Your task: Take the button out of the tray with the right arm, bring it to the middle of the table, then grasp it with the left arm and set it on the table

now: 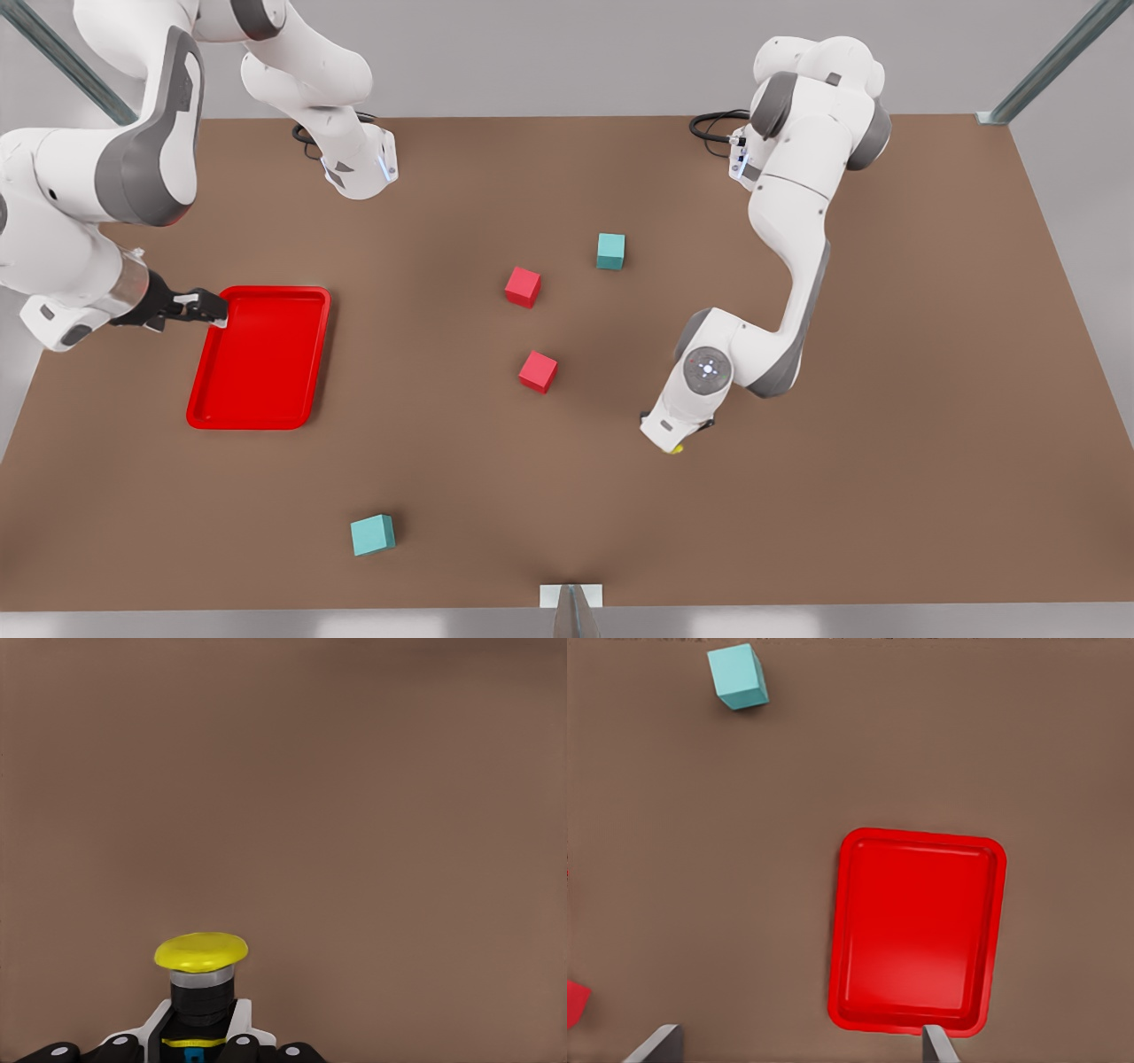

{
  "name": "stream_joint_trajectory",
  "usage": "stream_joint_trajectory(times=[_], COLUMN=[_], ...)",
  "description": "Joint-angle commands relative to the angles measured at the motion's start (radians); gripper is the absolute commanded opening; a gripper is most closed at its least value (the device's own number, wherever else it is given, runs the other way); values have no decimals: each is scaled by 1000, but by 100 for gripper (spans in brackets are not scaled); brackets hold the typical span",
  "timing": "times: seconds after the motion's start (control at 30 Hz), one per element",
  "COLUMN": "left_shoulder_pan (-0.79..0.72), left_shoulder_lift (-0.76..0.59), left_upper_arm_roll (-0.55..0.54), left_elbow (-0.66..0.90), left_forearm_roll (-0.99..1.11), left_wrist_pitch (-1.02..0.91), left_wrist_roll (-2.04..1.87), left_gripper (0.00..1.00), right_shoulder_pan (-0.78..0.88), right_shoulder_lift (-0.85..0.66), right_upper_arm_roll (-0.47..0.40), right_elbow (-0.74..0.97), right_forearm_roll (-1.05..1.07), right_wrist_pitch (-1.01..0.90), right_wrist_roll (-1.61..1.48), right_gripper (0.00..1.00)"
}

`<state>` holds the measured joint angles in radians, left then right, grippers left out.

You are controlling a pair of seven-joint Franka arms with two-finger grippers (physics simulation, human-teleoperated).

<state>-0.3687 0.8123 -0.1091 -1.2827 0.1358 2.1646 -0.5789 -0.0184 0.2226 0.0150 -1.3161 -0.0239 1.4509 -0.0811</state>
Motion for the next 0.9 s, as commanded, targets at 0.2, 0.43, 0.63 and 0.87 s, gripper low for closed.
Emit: stream_joint_trajectory(times=[0.2, 0.43, 0.63, 0.87], left_shoulder_pan=[-79, -332, -469, -472], left_shoulder_lift=[10, 80, 219, 292], left_upper_arm_roll=[43, 407, 597, 628], left_elbow=[20, 14, 25, 45], left_forearm_roll=[370, 484, 484, 482], left_wrist_pitch=[6, -177, -247, -281], left_wrist_roll=[-1302, -1602, -1699, -1780], left_gripper=[38, 38, 37, 37], right_shoulder_pan=[9, 12, 25, 25], right_shoulder_lift=[0, 0, 0, 0], right_upper_arm_roll=[-1, 0, 0, 0], right_elbow=[1, 0, -3, -5], right_forearm_roll=[2, 7, 1, -1], right_wrist_pitch=[8, 5, 6, 5], right_wrist_roll=[-20, -19, -19, -19], right_gripper=[100, 100, 100, 100])
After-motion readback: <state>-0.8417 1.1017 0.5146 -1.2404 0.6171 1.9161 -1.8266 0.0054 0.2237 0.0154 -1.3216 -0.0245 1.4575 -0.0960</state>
